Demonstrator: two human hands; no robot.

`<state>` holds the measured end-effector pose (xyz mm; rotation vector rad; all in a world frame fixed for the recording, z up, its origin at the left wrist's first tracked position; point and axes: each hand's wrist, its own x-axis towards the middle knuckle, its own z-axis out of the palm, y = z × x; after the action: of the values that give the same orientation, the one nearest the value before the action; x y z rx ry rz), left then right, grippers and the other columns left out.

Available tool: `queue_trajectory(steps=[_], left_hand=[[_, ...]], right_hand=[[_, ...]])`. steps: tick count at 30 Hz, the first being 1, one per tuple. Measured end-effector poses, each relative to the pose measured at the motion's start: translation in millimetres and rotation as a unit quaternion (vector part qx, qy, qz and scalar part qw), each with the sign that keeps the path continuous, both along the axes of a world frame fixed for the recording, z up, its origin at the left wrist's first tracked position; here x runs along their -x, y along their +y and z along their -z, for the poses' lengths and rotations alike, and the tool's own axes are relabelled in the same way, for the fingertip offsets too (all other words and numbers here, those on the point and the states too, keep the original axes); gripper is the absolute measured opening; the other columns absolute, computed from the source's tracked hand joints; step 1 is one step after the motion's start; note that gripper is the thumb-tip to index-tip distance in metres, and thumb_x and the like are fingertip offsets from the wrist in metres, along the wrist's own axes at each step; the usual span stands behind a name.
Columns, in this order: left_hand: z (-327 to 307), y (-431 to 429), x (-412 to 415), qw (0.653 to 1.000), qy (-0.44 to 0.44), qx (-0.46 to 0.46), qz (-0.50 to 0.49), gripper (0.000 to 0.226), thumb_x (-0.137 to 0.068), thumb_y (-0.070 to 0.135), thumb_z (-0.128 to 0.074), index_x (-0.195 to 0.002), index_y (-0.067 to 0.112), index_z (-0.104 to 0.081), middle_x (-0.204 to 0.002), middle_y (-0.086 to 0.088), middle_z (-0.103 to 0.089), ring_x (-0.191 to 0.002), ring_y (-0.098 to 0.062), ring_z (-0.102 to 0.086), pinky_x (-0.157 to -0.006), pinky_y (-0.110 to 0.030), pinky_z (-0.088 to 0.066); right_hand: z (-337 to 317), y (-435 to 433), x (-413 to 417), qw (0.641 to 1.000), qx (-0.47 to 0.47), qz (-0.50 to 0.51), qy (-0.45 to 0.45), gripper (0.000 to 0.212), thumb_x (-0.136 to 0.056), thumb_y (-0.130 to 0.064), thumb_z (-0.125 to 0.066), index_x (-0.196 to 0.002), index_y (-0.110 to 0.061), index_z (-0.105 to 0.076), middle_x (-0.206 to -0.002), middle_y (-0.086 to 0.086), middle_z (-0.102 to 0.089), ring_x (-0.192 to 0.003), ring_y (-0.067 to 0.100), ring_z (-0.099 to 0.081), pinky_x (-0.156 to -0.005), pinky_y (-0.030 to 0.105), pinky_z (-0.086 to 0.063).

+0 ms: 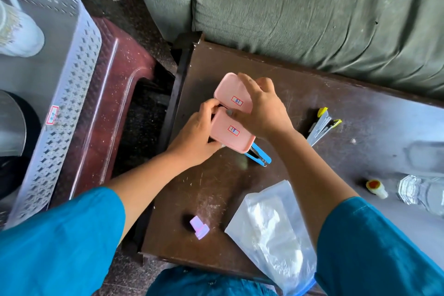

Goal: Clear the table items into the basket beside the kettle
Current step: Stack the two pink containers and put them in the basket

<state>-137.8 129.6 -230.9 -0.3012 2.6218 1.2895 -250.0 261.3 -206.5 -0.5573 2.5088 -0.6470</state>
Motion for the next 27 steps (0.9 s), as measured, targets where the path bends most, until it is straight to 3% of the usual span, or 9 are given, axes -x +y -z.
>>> queue_trajectory(steps=[5,10,14,18,21,23,27], left_hand=[[-1.3,-5.7,-0.7,0.999,-0.01,0.01,0.044,0.086,-0.07,0.017,-0.077,-0.138,0.02,-0.024,-0.137,-0.004,-0.041,-0.12,-0.024,-0.041,-0.096,-0.045,-0.044],[-4.7,-14.1,-6.2,0.998,0.009,0.005,0.066,0.084,-0.07,0.014,-0.076,-0.138,0.025,-0.027,-0.132,-0.001,-0.043,-0.12,-0.02,-0.04,-0.095,-0.035,-0.04],[-19.8,-21.5,-5.0,0.996,0.054,-0.019,0.061,0.082,-0.071,0.014,-0.077,-0.137,0.018,-0.03,-0.128,-0.004,-0.044,-0.115,-0.014,-0.045,-0.088,-0.02,-0.038],[-44.7,-31.8,-7.6,0.992,0.12,0.003,0.045,0.082,-0.071,0.011,-0.075,-0.139,0.013,-0.029,-0.127,-0.01,-0.045,-0.113,-0.017,-0.047,-0.087,-0.026,-0.042],[-66.8,-48.2,-16.2,0.987,0.161,0.015,-0.011,0.082,-0.069,0.011,-0.076,-0.138,0.014,-0.032,-0.127,-0.013,-0.047,-0.113,-0.013,-0.045,-0.09,-0.023,-0.04],[-80.7,-63.4,-19.6,0.981,0.189,0.014,-0.049,0.08,-0.069,0.016,-0.077,-0.137,0.013,-0.034,-0.128,-0.011,-0.049,-0.116,-0.01,-0.044,-0.095,-0.018,-0.037],[-109.4,-95.8,-31.4,0.96,0.254,0.014,-0.114,0.075,-0.069,0.024,-0.073,-0.134,0.024,-0.035,-0.129,0.009,-0.046,-0.12,-0.015,-0.047,-0.1,-0.022,-0.038]], right_hand=[[1.8,-3.4,3.9,1.0,0.016,-0.016,-0.009,0.08,-0.068,-0.041,-0.075,-0.136,-0.028,-0.036,-0.122,0.003,-0.05,-0.102,0.025,-0.055,-0.079,0.032,-0.042],[5.6,-3.8,-0.2,0.994,0.07,0.049,-0.067,0.067,-0.067,-0.04,-0.077,-0.126,-0.025,-0.048,-0.108,-0.004,-0.05,-0.089,0.01,-0.047,-0.062,0.014,-0.033],[-8.4,-10.9,1.0,0.955,0.208,0.143,-0.156,0.037,-0.074,-0.027,-0.073,-0.108,-0.03,-0.058,-0.11,0.008,-0.059,-0.088,0.014,-0.054,-0.074,0.029,-0.046],[-38.4,-29.8,-1.8,0.905,0.329,0.168,-0.21,0.032,-0.076,-0.011,-0.066,-0.099,-0.031,-0.059,-0.092,-0.007,-0.062,-0.079,0.01,-0.057,-0.072,0.034,-0.054],[-65.7,-54.7,-6.1,0.9,0.369,0.137,-0.189,0.037,-0.079,-0.002,-0.067,-0.107,-0.023,-0.055,-0.094,-0.009,-0.06,-0.082,0.007,-0.055,-0.08,0.034,-0.051],[-85.5,-73.6,-6.8,0.903,0.374,0.12,-0.174,0.038,-0.08,-0.003,-0.069,-0.107,-0.019,-0.05,-0.092,-0.007,-0.059,-0.078,0.006,-0.055,-0.076,0.031,-0.051],[-127.4,-119.6,-9.1,0.927,0.346,0.051,-0.136,0.032,-0.078,-0.013,-0.071,-0.1,-0.019,-0.05,-0.084,-0.007,-0.059,-0.075,0.009,-0.054,-0.068,0.029,-0.05]])
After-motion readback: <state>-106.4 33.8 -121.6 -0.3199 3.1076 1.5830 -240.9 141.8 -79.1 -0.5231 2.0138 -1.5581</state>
